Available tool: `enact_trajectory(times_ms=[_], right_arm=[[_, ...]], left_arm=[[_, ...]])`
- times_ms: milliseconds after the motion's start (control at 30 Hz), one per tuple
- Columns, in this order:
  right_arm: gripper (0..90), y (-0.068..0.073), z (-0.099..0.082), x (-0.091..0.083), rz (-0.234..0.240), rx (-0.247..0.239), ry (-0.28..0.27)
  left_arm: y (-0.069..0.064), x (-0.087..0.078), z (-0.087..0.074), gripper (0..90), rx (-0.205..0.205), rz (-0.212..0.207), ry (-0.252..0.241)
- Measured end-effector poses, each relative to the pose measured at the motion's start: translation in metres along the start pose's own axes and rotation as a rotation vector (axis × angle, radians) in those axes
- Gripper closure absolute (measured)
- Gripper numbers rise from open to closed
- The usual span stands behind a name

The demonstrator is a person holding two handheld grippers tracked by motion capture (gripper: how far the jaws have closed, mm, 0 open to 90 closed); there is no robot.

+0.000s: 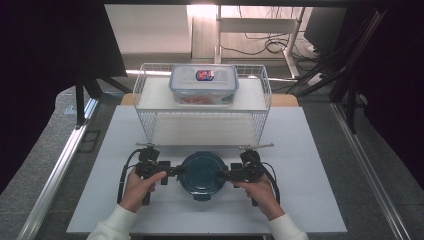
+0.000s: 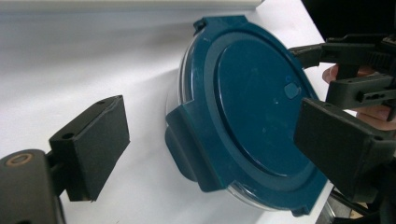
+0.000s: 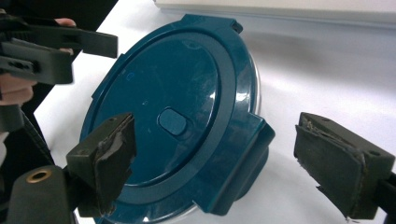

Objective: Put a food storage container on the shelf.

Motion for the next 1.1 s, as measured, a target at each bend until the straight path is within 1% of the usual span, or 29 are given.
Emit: enact_trajectory(times_ms=[67, 133, 167, 267, 300, 367, 400, 467, 533, 567, 600, 667, 700, 800, 867, 900, 933, 1000, 1100], right_arm=[[12.4, 0.0, 0.0, 0.002, 0.021, 0.005, -0.006], [12.2, -0.001, -0.001, 0.002, 0.022, 0.009, -0.007], [12.0, -0.001, -0.001, 0.002, 0.023, 0.012, -0.007], [11.2, -0.001, -0.003, 0.004, 0.024, 0.021, -0.002], [11.0, -0.001, -0.003, 0.005, 0.023, 0.022, 0.001], [10.1, -0.002, -0.004, 0.009, 0.025, 0.026, 0.009], [9.5, -0.002, -0.005, 0.012, 0.025, 0.029, 0.014], [8.9, -0.003, -0.006, 0.015, 0.032, 0.038, 0.017], [8.5, -0.004, -0.006, 0.018, 0.044, 0.054, 0.02], [8.5, -0.005, -0.006, 0.019, 0.05, 0.06, 0.021], [8.6, -0.005, -0.006, 0.02, 0.053, 0.07, 0.02], [9.1, -0.006, -0.007, 0.023, 0.057, 0.072, 0.035], [9.1, -0.006, -0.008, 0.024, 0.057, 0.074, 0.04], [10.8, -0.007, -0.009, 0.026, 0.09, 0.099, 0.04], [11.3, -0.007, -0.01, 0.027, 0.106, 0.125, 0.045], [12.0, -0.007, -0.01, 0.027, 0.105, 0.13, 0.043], [13.8, -0.007, -0.01, 0.026, 0.103, 0.129, 0.04], [18.1, -0.006, -0.01, 0.022, 0.093, 0.114, 0.026], [22.5, -0.009, -0.01, 0.02, 0.11, 0.146, 0.004]], left_arm=[[-0.002, 0.005, -0.002, 9.5, 0.004, 0.0, 0.013], [-0.003, 0.007, -0.003, 9.7, 0.021, 0.007, 0.027], [-0.003, 0.008, -0.003, 10.0, 0.022, 0.003, 0.034], [-0.003, 0.01, -0.005, 9.9, 0.024, 0.011, 0.045], [-0.003, 0.012, -0.005, 9.9, 0.017, 0.007, 0.047], [-0.002, 0.016, -0.007, 9.7, -0.01, -0.022, 0.051], [-0.002, 0.018, -0.007, 9.7, -0.015, -0.026, 0.057], [-0.001, 0.021, -0.009, 10.3, -0.019, -0.016, 0.055], [-0.001, 0.022, -0.01, 10.8, -0.028, -0.042, 0.066], [-0.001, 0.024, -0.01, 10.8, -0.038, -0.056, 0.069], [-0.001, 0.024, -0.011, 10.9, -0.041, -0.058, 0.074], [-0.001, 0.026, -0.012, 11.2, -0.035, -0.048, 0.086], [-0.002, 0.026, -0.012, 11.0, -0.032, -0.056, 0.09], [-0.003, 0.027, -0.013, 13.1, -0.033, -0.077, 0.103], [-0.006, 0.028, -0.014, 16.3, -0.033, -0.112, 0.121], [-0.007, 0.028, -0.015, 16.7, -0.026, -0.112, 0.127], [-0.007, 0.028, -0.015, 16.1, -0.031, -0.107, 0.13], [-0.006, 0.027, -0.014, 18.3, -0.06, -0.106, 0.136], [-0.005, 0.024, -0.015, 21.6, -0.085, -0.116, 0.134]])
Point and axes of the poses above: each handheld gripper's, and its own axes: x roughly forward along the jaws, z roughly out of its top, y roughly to its left, the point moved 3 cm from there along x, roughly forward along the jaws, and after that the axes turned 13 degrees about z, right-handed, at the moved point
